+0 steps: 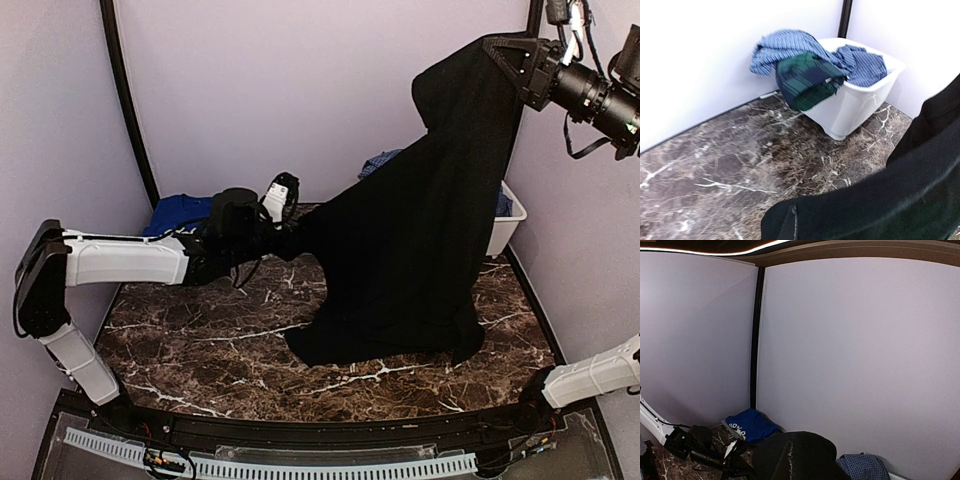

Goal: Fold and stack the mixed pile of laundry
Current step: Pick up the crumpled T-shirt from the center of the board, then flatten out the crumpled T-shirt at the center of the board.

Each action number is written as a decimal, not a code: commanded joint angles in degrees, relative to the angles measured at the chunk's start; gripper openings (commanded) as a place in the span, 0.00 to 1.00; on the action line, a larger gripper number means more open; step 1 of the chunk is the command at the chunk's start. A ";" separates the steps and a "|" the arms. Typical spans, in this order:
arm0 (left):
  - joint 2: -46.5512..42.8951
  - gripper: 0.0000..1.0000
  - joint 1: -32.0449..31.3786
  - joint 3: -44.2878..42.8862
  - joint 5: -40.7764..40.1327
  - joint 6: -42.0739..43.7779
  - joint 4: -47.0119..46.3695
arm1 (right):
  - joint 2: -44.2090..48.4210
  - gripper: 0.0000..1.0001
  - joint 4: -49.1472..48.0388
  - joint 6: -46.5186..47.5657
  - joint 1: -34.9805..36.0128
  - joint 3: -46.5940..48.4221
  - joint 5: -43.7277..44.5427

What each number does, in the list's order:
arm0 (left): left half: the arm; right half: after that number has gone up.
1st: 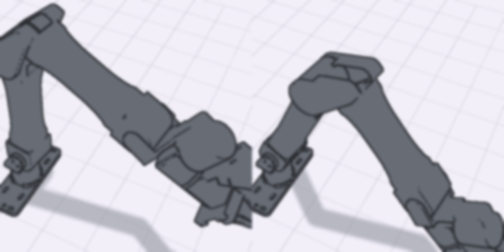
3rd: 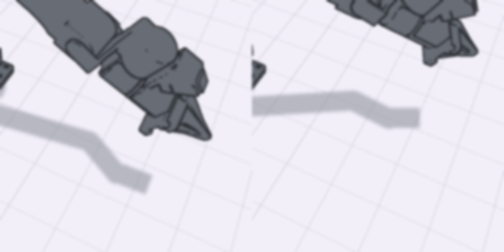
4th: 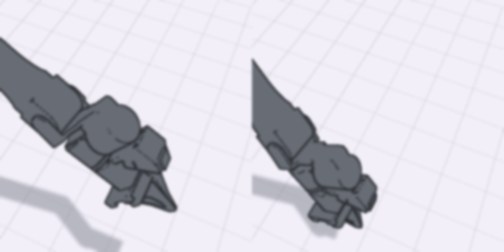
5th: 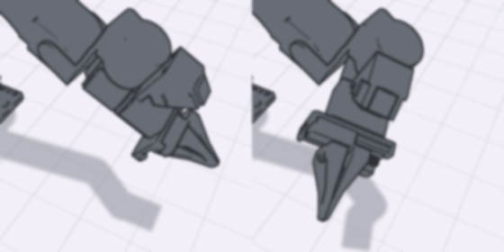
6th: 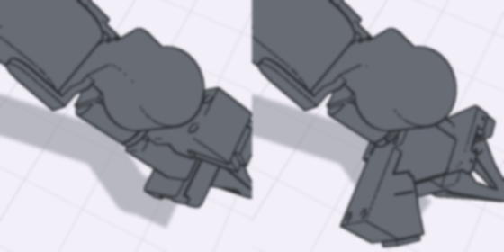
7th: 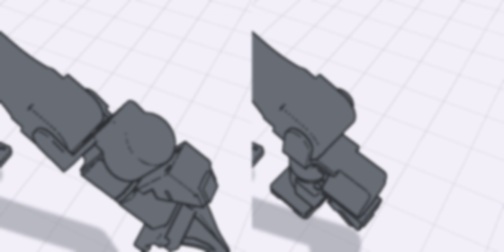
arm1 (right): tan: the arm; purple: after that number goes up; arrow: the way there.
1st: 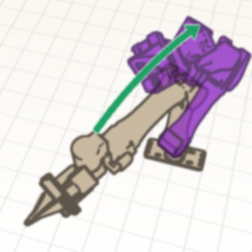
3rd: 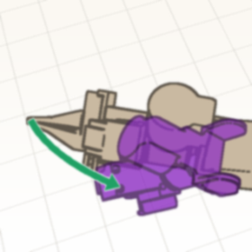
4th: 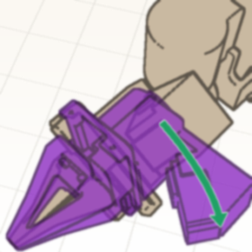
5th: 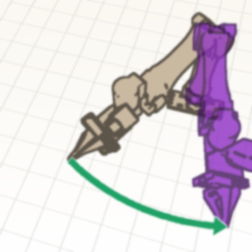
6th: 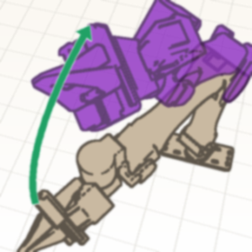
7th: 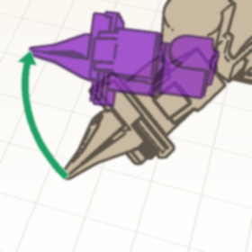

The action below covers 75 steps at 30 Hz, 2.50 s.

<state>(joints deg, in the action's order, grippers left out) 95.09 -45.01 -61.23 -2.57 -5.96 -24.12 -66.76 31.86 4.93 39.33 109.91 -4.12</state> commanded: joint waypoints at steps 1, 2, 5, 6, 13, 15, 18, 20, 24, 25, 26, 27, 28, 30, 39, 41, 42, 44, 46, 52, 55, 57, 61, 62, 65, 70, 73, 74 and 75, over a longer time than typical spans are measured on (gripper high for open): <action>-13.68 0.00 0.13 -3.69 -11.53 2.88 12.03 | 1.67 0.00 -3.23 2.66 0.04 2.35 3.91; -17.69 0.00 0.25 -4.19 -12.92 3.50 16.15 | 1.72 0.00 -3.39 2.93 0.04 2.33 3.94; -25.00 0.00 0.32 -8.05 -18.23 4.85 24.84 | 1.24 0.00 -4.54 2.71 0.04 2.16 2.85; -28.33 0.00 0.30 -9.00 -18.95 5.39 29.66 | 0.66 0.00 -5.01 2.20 0.04 2.37 1.62; -39.40 0.00 0.34 -22.15 -23.37 4.46 52.49 | -5.20 0.00 -6.96 -1.91 1.41 8.98 -5.92; -41.85 0.00 0.33 -25.19 -22.42 2.29 57.84 | -4.95 0.00 -8.26 -2.63 2.19 9.10 -6.91; -45.30 0.00 0.29 -29.47 -19.68 -1.87 64.44 | -3.85 0.00 -7.80 -3.75 3.47 9.01 -9.19; -47.03 0.00 0.29 -31.58 -17.74 -4.65 68.39 | -2.64 0.00 -7.33 -4.68 4.61 8.84 -10.70; -48.89 0.00 0.29 -35.69 -12.92 -8.88 73.50 | 0.03 0.00 -6.25 -8.31 6.12 9.62 -14.40; -48.87 0.00 0.30 -36.36 -12.12 -9.51 74.89 | 0.50 0.00 -6.30 -9.26 6.25 9.78 -15.55; -48.73 0.00 0.29 -37.56 -10.84 -9.73 75.43 | 0.90 0.00 -6.40 -10.30 6.30 9.92 -16.48; -48.75 0.00 0.30 -38.04 -10.33 -10.01 75.86 | 1.14 0.00 -6.52 -11.18 6.29 10.20 -17.66; -49.03 0.00 0.29 -38.60 -9.51 -10.11 75.65 | 1.19 0.00 -6.56 -12.04 6.28 10.64 -18.71; -50.06 0.00 0.28 -39.02 -8.99 -10.20 74.13 | 0.97 0.00 -7.11 -13.61 6.29 11.97 -20.14; -49.13 0.00 0.29 -42.28 -21.15 -8.14 72.50 | -3.43 0.00 -9.05 -8.94 6.33 12.35 -8.28; -47.60 0.00 0.28 -40.88 -28.88 -7.93 73.84 | -5.26 0.00 -10.23 -6.32 6.30 9.26 -3.48; -47.08 0.00 0.28 -40.14 -33.44 -7.93 74.12 | -6.28 0.00 -11.15 -5.43 6.33 7.47 -1.21; -45.85 0.00 0.28 -36.88 -39.09 -7.73 74.33 | -8.94 0.00 -12.98 -1.93 6.03 3.02 2.75; -44.70 0.00 0.44 -32.24 -45.56 -7.72 72.53 | -12.20 0.00 -15.40 0.14 5.23 -0.71 5.44; -39.19 0.00 23.10 -15.24 -30.26 -7.90 62.57 | -25.50 0.00 -22.94 0.80 1.73 -6.69 4.36; -35.08 0.00 36.73 -9.59 -15.08 -8.13 54.67 | -32.76 0.00 -26.44 1.00 0.61 -5.31 2.72; -29.46 0.00 40.78 -9.18 -10.59 -8.17 50.62 | -38.93 0.00 -26.71 1.25 -0.29 -1.44 2.75; -17.60 0.00 44.09 -11.84 -8.01 -7.19 45.22 | -50.96 0.00 -27.02 2.87 -1.18 7.41 4.57; -13.89 0.00 44.37 -13.26 -8.13 -6.95 44.95 | -53.76 0.00 -27.13 3.50 -1.19 9.74 6.13; -7.59 0.00 45.97 -15.70 -7.59 -7.24 43.89 | -60.85 0.00 -28.68 5.20 -1.27 15.76 12.20; 2.55 0.00 47.18 -21.36 -8.93 -6.19 40.71 | -72.84 0.00 -33.63 12.81 -1.44 25.48 20.78; 9.99 0.00 47.70 -29.52 -10.56 -5.63 43.44 | -77.85 0.00 -37.46 15.83 -1.87 29.25 23.61; 11.19 0.00 47.80 -30.95 -11.33 -5.37 44.11 | -79.19 0.01 -37.53 16.17 -1.96 30.72 23.07; 13.33 0.00 47.86 -33.49 -11.85 -5.25 45.24 | -80.35 0.02 -37.29 16.49 -2.05 31.94 21.88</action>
<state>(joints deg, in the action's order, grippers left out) 104.18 1.98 -86.32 -11.73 -12.56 20.58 -143.55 1.26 16.60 38.17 136.14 14.11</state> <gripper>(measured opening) 0.006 0.007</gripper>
